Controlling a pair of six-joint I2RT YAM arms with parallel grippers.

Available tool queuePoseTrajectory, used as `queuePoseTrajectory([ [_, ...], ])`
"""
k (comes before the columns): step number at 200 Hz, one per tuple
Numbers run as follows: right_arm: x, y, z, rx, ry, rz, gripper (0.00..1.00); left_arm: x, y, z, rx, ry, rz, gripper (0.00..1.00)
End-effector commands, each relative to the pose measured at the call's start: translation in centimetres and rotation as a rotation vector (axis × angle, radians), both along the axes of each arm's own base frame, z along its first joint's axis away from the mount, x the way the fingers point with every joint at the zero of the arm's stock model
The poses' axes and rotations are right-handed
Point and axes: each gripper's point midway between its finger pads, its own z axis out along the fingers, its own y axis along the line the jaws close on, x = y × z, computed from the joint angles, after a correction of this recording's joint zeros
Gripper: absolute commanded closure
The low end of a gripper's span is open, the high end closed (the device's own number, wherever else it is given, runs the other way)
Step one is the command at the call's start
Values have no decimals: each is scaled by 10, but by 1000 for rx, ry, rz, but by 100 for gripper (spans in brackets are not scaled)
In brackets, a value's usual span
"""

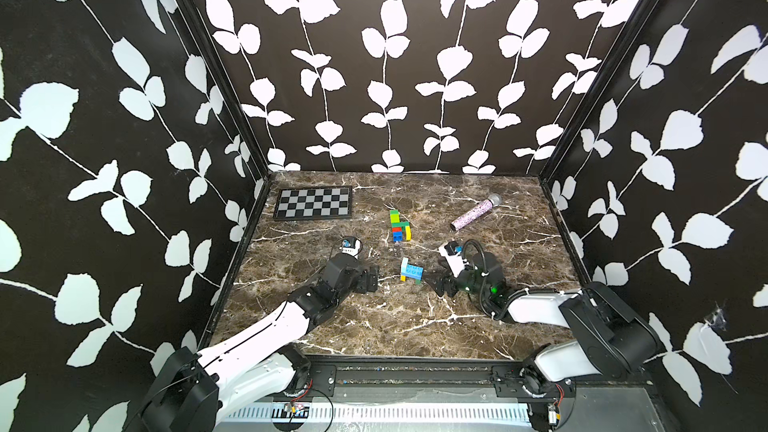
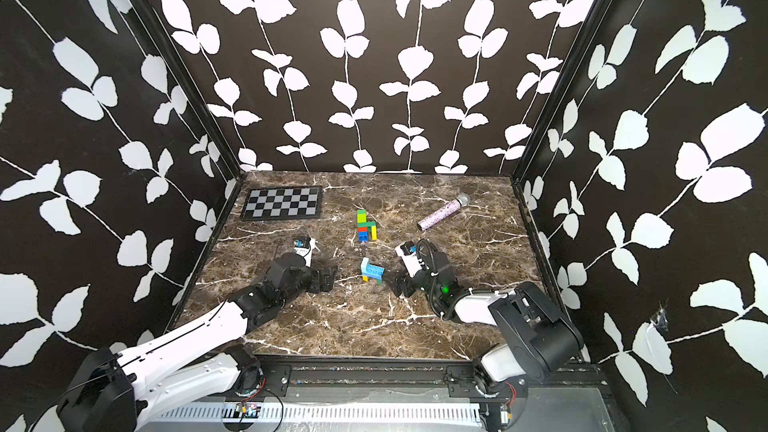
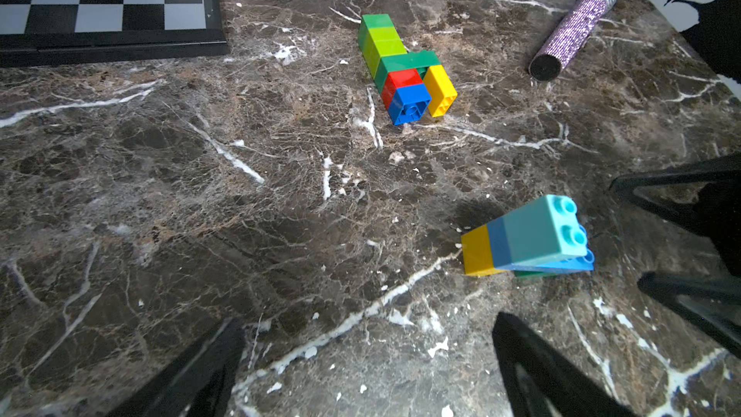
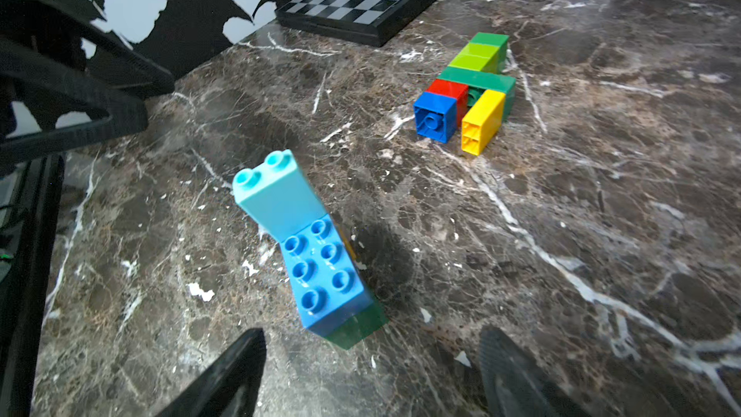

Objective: Assemble the letter h with lego
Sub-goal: Adjust the lego brick at the center of the board.

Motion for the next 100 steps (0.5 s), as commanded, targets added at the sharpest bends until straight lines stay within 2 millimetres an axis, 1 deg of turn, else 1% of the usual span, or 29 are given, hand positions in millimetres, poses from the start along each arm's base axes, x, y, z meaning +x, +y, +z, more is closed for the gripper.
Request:
queuePoseTrajectory([
  [1,-3,14,10,-30,-83,117,17,1,6,2,-4,7,41,1],
  [20,0,21,14,-24,-90,148,21,0,5,2,-9,14,40,1],
  [23,-1,21,10,-33,-71,154,21,0,5,2,-11,13,39,1],
  [35,1,25,11,-38,-71,168,23,-1,4,3,-18,15,35,1],
  [59,2,31,6,-89,-49,213,29,-2,5,5,-24,15,39,1],
  [100,1,37,-3,-121,-36,236,29,-3,4,5,-37,16,37,1],
])
